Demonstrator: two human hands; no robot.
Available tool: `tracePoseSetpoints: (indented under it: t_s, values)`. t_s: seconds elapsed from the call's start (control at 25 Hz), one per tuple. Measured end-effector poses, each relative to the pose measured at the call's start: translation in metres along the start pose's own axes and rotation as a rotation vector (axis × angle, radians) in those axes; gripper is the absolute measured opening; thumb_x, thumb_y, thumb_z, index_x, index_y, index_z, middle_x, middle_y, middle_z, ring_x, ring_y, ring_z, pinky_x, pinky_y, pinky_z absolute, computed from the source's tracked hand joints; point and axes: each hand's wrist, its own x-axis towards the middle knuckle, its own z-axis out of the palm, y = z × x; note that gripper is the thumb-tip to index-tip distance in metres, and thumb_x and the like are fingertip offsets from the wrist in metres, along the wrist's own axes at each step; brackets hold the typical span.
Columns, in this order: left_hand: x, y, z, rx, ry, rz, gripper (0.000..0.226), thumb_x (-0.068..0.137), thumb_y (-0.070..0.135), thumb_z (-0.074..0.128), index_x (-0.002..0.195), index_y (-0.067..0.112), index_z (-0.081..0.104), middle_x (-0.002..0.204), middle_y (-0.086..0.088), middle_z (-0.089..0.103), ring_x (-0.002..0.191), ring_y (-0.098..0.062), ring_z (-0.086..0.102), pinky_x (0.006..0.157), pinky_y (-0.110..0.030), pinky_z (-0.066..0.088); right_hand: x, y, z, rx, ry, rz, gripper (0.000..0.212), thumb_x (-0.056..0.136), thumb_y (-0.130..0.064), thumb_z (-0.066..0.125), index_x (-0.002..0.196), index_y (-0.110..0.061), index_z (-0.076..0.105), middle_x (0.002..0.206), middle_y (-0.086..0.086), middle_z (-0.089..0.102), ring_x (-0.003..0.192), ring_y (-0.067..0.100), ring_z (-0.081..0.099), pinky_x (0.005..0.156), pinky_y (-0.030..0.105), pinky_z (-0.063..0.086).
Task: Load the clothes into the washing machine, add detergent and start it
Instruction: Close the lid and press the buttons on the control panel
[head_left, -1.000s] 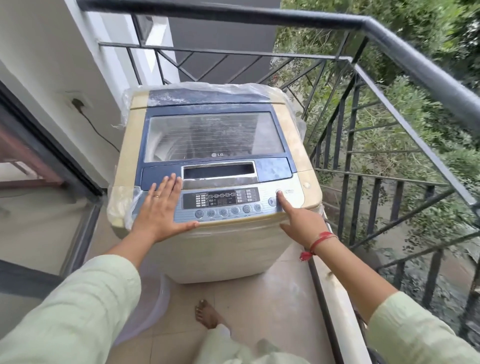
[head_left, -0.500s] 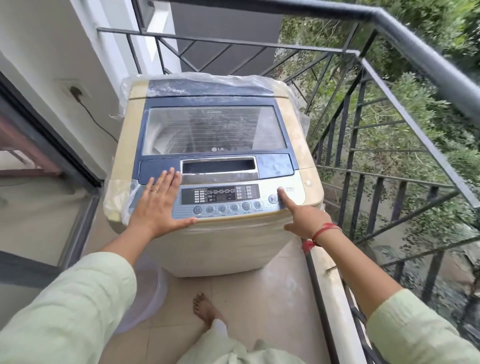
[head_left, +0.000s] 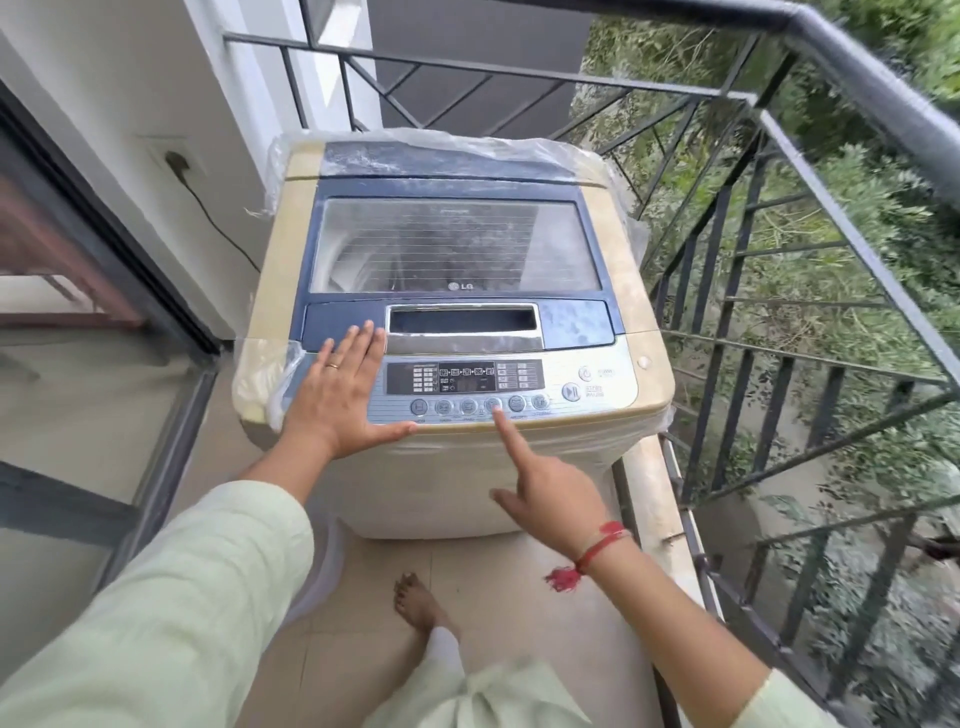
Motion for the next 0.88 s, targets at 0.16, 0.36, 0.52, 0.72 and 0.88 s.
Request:
tracePoseSetpoints:
  t_s: [0.16,0.36,0.52,0.72,0.88]
  values:
    - [0.001,0.0,-0.001,-0.031,-0.004,0.001,0.123,0.063,0.094,0.008,0.15,0.008,0.01,0.157,-0.01,0.012,0.145,-0.025,0.012,0.117,-0.043,0.005,0.02,-0.044,0.019,-0.154,-0.028,-0.081,0.087,0.091,-0.03,0.051,0.146,-0.037,-0.015,0.091,0.009,0.068,0.078,0.03,0.065,0.056,0.03,0.036]
    - [0.001,0.001,-0.004,-0.037,-0.017,0.013,0.128,0.058,0.096,0.005,0.15,0.006,0.009,0.158,-0.012,0.01,0.146,-0.026,0.01,0.118,-0.045,0.005,0.04,-0.054,0.025,-0.232,-0.003,-0.107,0.086,0.09,-0.018,0.048,0.146,-0.037,-0.014,0.083,0.006,0.067,0.072,0.027,0.064,0.049,0.027,0.032]
    - [0.001,0.002,-0.004,-0.011,-0.018,0.025,0.13,0.057,0.095,0.018,0.15,0.006,0.005,0.158,-0.011,0.006,0.146,-0.025,0.005,0.118,-0.045,0.003,0.04,-0.059,0.029,-0.229,0.004,-0.082,0.087,0.089,-0.017,0.048,0.146,-0.036,-0.015,0.081,0.006,0.067,0.063,0.025,0.059,0.045,0.025,0.028]
    - [0.0,0.001,-0.004,-0.007,-0.017,0.02,0.129,0.057,0.096,0.013,0.15,0.006,0.005,0.158,-0.012,0.007,0.146,-0.025,0.006,0.119,-0.044,0.003,0.041,-0.065,0.025,-0.209,-0.041,-0.031,0.086,0.09,-0.019,0.047,0.146,-0.036,-0.017,0.081,0.006,0.065,0.058,0.023,0.047,0.05,0.026,0.033]
    - [-0.001,0.001,-0.003,-0.016,-0.003,0.014,0.13,0.057,0.096,0.008,0.15,0.007,0.005,0.158,-0.011,0.006,0.146,-0.025,0.006,0.119,-0.043,0.002,0.043,-0.068,0.028,-0.255,-0.023,-0.035,0.085,0.091,-0.019,0.046,0.147,-0.033,-0.017,0.084,0.004,0.067,0.058,0.022,0.05,0.045,0.024,0.028]
